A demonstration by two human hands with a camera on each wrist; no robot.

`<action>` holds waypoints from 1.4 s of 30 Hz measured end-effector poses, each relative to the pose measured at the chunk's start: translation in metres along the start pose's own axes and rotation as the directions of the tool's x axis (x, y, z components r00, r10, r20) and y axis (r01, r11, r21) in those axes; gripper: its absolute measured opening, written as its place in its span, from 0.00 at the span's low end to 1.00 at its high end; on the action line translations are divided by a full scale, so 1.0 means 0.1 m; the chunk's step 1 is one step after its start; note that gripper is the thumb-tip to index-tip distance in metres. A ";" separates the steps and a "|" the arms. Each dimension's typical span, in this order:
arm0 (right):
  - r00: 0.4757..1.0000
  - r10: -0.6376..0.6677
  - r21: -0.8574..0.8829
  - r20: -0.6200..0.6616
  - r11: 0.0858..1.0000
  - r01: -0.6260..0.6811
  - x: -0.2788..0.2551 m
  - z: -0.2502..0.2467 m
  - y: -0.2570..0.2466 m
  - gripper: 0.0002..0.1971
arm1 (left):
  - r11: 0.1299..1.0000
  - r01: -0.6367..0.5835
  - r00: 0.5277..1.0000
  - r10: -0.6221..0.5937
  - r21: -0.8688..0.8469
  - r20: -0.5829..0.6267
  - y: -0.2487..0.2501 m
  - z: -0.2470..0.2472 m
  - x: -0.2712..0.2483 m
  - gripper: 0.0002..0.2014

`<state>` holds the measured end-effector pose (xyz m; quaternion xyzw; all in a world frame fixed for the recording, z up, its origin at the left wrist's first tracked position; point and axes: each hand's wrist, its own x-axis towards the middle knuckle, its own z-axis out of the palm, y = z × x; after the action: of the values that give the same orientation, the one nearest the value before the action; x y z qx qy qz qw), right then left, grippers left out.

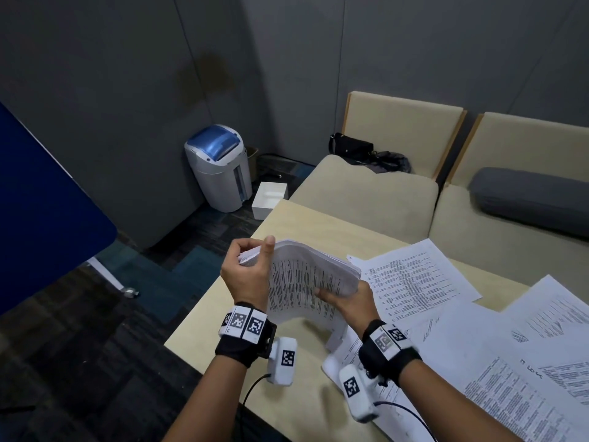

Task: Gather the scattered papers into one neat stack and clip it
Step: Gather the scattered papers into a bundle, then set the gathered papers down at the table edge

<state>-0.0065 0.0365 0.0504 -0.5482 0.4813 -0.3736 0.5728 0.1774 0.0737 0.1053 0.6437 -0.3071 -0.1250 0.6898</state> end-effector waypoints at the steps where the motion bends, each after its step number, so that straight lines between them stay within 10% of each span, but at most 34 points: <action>1: 1.000 -0.012 0.009 0.002 1.000 0.012 0.00 0.00 -0.01 0.14 | 0.999 -0.027 1.000 0.026 0.036 0.017 0.01 0.00 0.00 0.15; 11: 1.000 -0.012 0.002 -0.011 1.000 0.012 0.12 -0.01 -0.05 0.26 | 0.976 -0.094 0.992 0.076 0.198 0.097 0.00 0.00 0.17 0.13; 16: 0.999 -0.032 0.015 -0.013 0.999 0.032 0.15 0.01 -0.12 0.11 | 0.931 0.195 0.964 -0.125 -0.309 0.233 -0.18 -0.09 0.27 0.31; 19: 1.000 0.001 -0.084 -0.003 0.996 -0.001 0.19 0.00 -0.09 0.13 | 0.961 0.231 0.894 -0.149 -0.151 0.422 -0.48 -0.19 0.22 0.42; 25: 0.995 0.063 -0.323 -0.082 0.942 -0.086 0.26 -0.07 0.02 0.19 | 0.839 0.175 0.701 -0.474 0.515 0.533 -1.41 -0.39 -0.07 0.23; 30: 0.989 0.123 -0.134 -0.087 0.982 -0.133 0.15 -0.17 0.02 0.09 | 0.828 0.170 0.690 -0.487 0.534 0.536 -1.47 -0.45 -0.19 0.20; 36: 0.966 0.253 0.029 -0.052 0.967 -0.252 0.17 -0.60 0.03 0.22 | 0.799 0.084 0.746 -0.447 0.596 0.494 -1.42 -0.36 0.45 0.16; 42: 0.849 0.450 0.000 -0.277 0.884 -0.468 -0.34 -1.66 0.55 0.17 | 0.394 -0.100 0.675 -0.648 0.914 0.353 -1.89 -0.22 1.11 0.44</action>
<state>-0.1798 0.0308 0.0118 -0.3804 0.6839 -0.2805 0.5558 0.3186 0.0024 -0.0475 0.8541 -0.4275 -0.2916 0.0517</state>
